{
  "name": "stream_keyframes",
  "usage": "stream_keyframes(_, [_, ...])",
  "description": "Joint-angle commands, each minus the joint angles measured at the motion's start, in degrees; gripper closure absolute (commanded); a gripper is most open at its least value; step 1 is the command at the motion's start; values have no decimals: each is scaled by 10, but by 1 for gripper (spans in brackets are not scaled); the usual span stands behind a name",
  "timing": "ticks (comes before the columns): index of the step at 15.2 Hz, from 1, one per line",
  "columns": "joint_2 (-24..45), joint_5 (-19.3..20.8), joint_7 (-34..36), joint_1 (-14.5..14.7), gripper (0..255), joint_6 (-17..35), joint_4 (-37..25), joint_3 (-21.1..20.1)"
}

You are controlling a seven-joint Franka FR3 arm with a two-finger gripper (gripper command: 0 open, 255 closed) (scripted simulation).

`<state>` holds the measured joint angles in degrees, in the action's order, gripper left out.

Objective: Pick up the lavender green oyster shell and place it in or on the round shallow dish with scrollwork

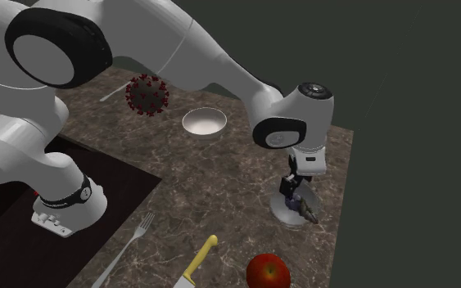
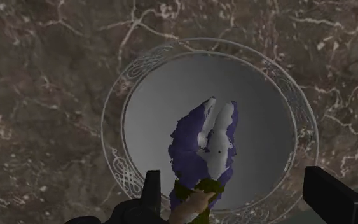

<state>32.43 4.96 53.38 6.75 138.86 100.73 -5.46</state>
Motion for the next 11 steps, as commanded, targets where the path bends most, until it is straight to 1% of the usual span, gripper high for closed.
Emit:
stream_keyframes(1, [-23, -3, -2, -2, 0, -19, 3, -2])
stream_keyframes(3, [-46, -6, -4, -4, 0, -42, 4, -4])
stream_keyframes(11, [-46, -6, -4, -4, 0, -42, 4, -4])
